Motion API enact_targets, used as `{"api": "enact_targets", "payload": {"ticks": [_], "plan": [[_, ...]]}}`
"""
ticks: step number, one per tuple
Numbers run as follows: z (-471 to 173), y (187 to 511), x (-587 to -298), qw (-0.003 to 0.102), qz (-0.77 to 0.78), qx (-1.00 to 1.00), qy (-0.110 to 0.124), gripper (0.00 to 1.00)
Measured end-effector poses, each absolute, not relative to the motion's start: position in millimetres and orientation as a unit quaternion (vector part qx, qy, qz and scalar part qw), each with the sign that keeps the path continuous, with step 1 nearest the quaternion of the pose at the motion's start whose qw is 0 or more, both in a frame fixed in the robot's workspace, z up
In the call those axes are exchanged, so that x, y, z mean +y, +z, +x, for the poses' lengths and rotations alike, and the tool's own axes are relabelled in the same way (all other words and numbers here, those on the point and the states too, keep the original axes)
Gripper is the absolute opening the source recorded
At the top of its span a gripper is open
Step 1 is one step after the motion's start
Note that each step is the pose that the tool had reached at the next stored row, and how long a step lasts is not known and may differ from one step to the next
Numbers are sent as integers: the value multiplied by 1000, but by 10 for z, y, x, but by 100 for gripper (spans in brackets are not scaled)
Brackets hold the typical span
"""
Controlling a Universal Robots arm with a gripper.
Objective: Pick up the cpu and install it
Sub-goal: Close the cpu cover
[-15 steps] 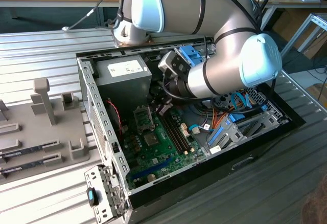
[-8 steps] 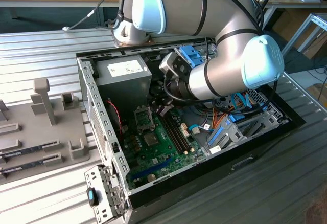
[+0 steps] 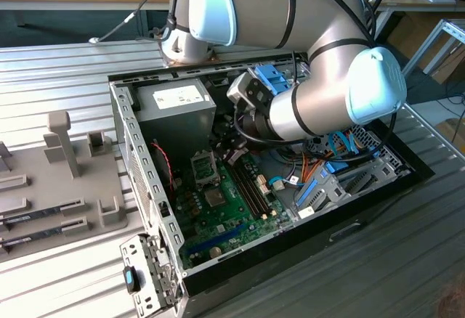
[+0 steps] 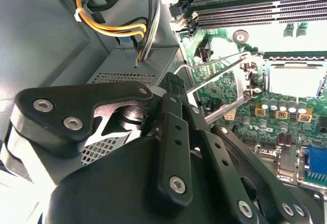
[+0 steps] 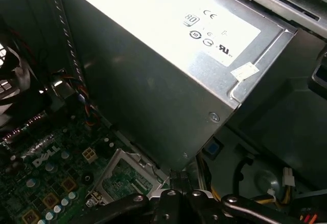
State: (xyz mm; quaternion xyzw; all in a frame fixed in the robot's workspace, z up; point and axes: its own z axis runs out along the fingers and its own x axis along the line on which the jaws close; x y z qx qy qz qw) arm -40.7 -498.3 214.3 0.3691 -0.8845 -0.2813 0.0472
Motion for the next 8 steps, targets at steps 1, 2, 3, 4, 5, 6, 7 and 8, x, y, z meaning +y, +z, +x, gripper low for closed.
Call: {"api": "enact_targets", "payload": {"ticks": [1, 2, 3, 4, 5, 6, 7, 8], "plan": [[-407, 2146, -4985, 47, 370, -884, -281, 11], [-407, 2148, -4987, 48, 371, -884, -281, 11], [-407, 2149, -4990, 48, 371, -884, -281, 11], [-407, 2150, -4993, 48, 372, -883, -281, 11], [-407, 2150, -4996, 48, 372, -883, -281, 11], [-407, 2151, -4998, 49, 373, -883, -281, 11], [-407, 2153, -5002, 49, 374, -883, -281, 11], [-407, 2154, -5005, 49, 374, -882, -281, 11]]}}
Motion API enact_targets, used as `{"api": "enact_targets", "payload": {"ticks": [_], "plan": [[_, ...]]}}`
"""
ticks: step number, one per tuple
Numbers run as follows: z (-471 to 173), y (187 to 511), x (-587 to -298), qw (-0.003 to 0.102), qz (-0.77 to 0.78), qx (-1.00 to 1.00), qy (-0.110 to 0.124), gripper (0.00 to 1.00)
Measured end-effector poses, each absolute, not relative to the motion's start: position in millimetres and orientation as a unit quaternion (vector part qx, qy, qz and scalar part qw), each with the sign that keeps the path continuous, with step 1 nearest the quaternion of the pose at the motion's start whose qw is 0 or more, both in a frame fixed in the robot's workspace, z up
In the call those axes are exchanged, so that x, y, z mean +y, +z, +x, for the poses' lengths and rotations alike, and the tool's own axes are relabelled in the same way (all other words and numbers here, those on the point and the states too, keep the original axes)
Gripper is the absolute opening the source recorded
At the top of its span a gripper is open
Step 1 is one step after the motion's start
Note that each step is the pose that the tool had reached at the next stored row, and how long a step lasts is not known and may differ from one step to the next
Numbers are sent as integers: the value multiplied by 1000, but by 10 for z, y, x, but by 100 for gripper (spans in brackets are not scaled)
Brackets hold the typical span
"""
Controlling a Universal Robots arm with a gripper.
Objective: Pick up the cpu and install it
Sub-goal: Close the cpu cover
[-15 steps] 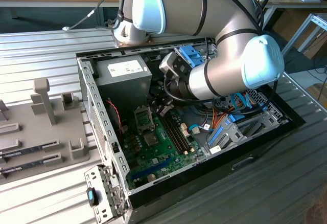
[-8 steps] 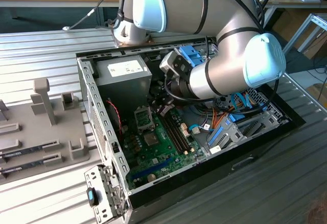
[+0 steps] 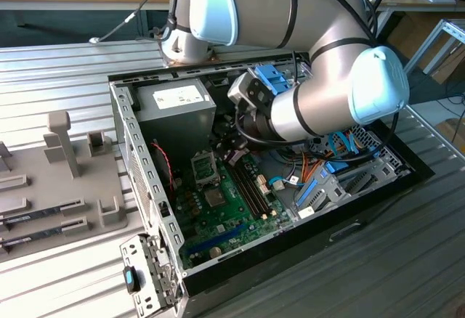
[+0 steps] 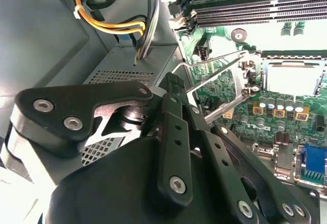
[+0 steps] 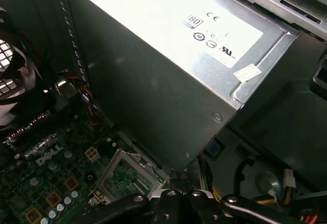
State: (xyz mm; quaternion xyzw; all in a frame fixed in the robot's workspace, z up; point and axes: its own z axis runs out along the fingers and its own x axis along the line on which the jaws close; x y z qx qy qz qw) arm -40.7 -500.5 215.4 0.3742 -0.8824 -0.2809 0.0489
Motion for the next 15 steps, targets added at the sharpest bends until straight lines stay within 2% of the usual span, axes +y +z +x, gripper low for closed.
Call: {"api": "enact_targets", "payload": {"ticks": [15], "plan": [[-407, 2208, -5143, 51, 382, -879, -281, 11]]}}
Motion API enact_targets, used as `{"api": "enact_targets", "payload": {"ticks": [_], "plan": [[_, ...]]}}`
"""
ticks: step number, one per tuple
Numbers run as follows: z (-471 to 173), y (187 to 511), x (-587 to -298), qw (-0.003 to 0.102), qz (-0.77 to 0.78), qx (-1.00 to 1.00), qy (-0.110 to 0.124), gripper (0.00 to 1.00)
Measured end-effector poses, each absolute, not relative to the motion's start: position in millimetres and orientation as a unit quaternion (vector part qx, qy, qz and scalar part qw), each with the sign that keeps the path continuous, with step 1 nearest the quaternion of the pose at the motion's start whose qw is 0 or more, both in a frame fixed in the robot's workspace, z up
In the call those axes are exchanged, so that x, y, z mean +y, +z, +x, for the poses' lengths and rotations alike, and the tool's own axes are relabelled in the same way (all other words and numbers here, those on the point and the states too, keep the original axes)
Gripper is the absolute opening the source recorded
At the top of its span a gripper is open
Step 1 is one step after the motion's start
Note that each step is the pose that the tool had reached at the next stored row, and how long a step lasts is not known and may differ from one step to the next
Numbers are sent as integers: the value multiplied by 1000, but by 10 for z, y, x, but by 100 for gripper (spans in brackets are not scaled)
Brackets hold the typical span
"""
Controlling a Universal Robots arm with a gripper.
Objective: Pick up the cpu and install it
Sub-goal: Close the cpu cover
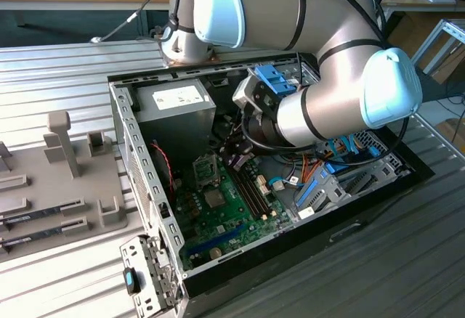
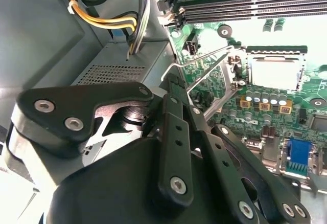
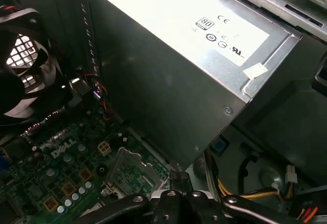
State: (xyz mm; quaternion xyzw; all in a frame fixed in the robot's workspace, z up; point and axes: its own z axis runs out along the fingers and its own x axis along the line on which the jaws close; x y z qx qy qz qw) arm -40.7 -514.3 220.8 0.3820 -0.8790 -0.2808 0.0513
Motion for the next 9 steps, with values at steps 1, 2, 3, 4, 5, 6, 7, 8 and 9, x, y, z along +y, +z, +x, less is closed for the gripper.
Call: {"api": "enact_targets", "payload": {"ticks": [1, 2, 3, 4, 5, 6, 7, 8, 9], "plan": [[-407, 2212, -5150, 51, 382, -879, -281, 11], [-407, 2217, -5156, 51, 382, -879, -281, 11], [-407, 2224, -5163, 51, 382, -879, -282, 11], [-406, 2228, -5168, 51, 383, -878, -282, 11], [-404, 2235, -5179, 51, 383, -878, -284, 11], [-402, 2240, -5186, 50, 383, -878, -284, 11], [-399, 2245, -5196, 50, 383, -877, -286, 11], [-397, 2249, -5205, 50, 383, -877, -287, 11], [-396, 2251, -5212, 49, 383, -876, -288, 11]]}}
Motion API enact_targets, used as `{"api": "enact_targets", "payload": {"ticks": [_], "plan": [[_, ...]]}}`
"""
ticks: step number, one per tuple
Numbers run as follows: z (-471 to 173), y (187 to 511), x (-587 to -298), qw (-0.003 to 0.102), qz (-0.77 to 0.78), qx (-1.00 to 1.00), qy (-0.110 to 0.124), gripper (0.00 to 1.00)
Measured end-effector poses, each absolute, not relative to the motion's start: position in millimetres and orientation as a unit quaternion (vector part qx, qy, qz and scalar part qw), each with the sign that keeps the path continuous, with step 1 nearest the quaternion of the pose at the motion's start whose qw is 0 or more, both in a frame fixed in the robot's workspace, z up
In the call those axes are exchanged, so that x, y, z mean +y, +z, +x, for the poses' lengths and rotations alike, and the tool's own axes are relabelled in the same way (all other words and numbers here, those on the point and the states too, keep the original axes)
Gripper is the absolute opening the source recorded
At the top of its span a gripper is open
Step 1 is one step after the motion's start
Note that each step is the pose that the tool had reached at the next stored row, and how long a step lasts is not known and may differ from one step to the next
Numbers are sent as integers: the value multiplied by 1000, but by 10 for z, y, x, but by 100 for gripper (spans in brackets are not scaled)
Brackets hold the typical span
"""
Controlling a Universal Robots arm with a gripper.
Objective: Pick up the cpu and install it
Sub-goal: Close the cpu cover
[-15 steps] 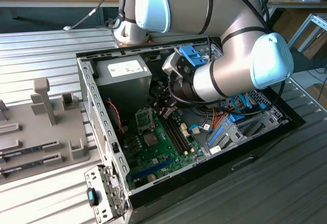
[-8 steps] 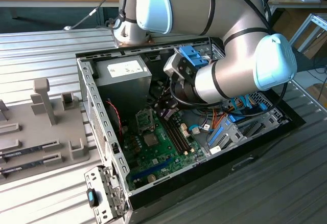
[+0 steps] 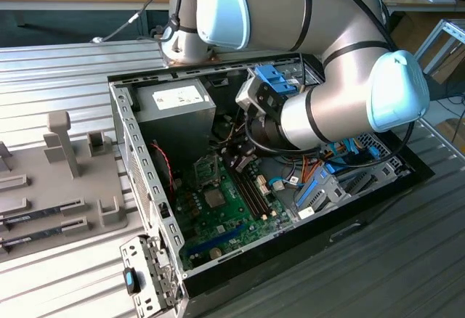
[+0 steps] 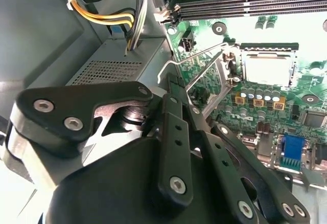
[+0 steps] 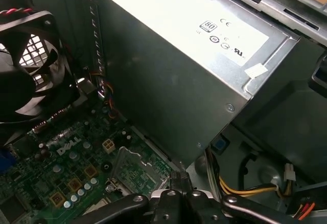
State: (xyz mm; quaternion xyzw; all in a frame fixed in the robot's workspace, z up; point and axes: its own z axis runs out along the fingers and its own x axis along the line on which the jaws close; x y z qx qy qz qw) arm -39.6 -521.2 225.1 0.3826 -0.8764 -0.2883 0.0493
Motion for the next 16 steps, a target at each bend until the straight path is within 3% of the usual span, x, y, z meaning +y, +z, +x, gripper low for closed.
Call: {"api": "enact_targets", "payload": {"ticks": [16], "plan": [[-384, 2290, -5363, 43, 383, -870, -306, 11]]}}
